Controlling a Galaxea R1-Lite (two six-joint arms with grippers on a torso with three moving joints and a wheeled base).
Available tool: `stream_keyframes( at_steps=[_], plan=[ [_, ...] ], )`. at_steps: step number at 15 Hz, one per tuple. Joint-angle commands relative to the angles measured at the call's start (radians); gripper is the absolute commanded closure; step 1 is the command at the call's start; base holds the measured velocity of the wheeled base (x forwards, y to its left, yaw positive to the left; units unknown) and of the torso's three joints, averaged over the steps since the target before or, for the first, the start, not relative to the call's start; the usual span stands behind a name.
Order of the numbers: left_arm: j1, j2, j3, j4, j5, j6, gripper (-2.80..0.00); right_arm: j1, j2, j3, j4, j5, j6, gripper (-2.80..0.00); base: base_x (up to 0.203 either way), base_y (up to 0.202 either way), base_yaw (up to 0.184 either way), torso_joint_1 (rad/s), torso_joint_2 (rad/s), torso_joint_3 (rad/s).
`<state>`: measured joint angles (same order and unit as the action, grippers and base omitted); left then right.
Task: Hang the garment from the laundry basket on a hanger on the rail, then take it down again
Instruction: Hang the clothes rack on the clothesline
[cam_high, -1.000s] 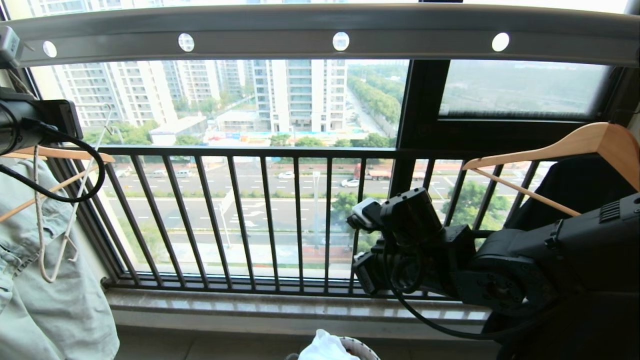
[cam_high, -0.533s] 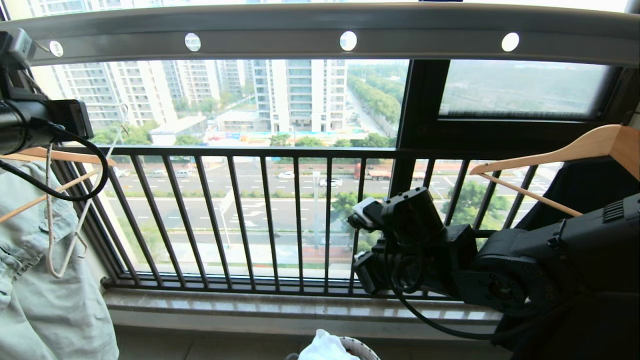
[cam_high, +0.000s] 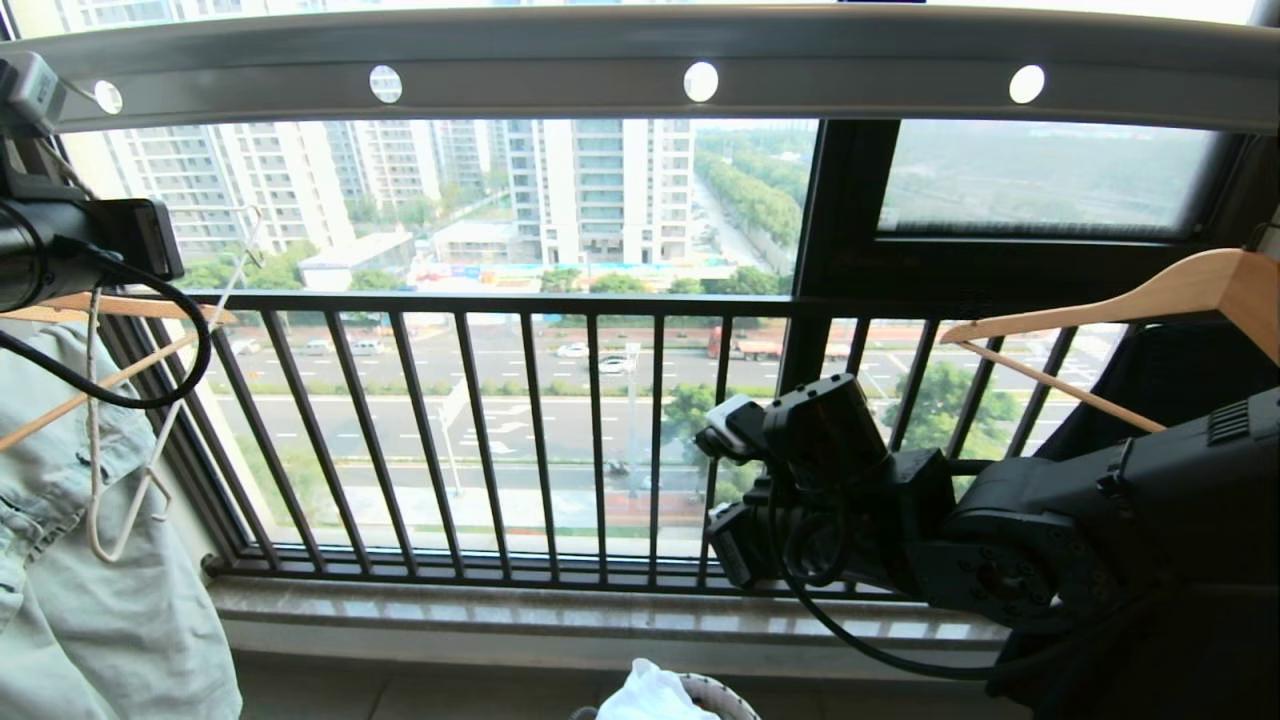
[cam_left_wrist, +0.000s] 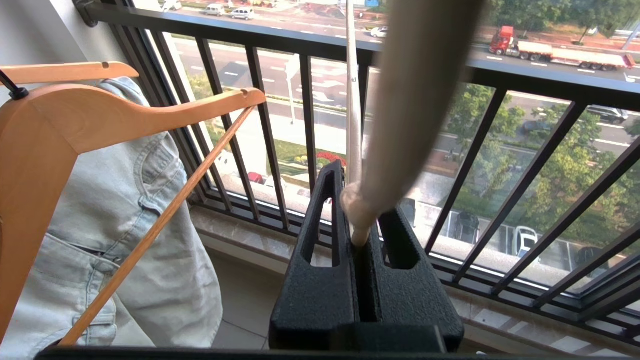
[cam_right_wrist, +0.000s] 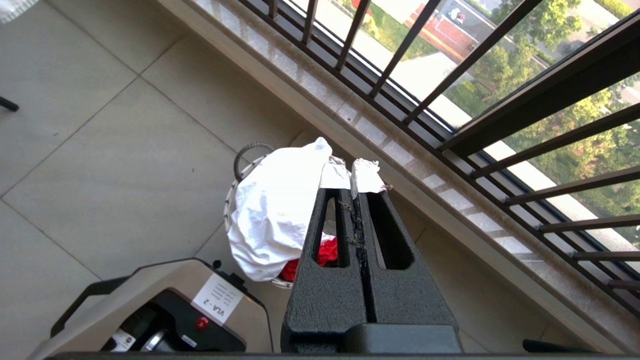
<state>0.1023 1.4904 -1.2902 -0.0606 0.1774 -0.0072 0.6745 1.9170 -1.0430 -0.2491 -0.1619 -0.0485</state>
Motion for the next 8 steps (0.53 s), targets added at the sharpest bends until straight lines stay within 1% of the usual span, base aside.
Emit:
stream_keyframes(
  at_steps=[1,4,8],
  plan=[
    [0.000,0.004,0.000,-0.001,0.000,0.000,0.00,0.000,0.004,0.000,-0.002,-0.001,-0.001,0.00,0.000,0.000,0.000,0.000,0.00,0.000],
    [-0.003,-0.005,0.009,-0.001,-0.023,0.000,0.00,0.000,0.006,0.000,-0.002,-0.001,-0.001,0.00,0.000,0.000,0.000,0.000,0.00,0.000],
    [-0.001,0.020,0.007,-0.001,-0.023,0.000,0.00,0.000,0.005,0.000,-0.002,-0.001,-0.001,0.00,0.000,0.000,0.000,0.000,0.00,0.000]
  ],
)
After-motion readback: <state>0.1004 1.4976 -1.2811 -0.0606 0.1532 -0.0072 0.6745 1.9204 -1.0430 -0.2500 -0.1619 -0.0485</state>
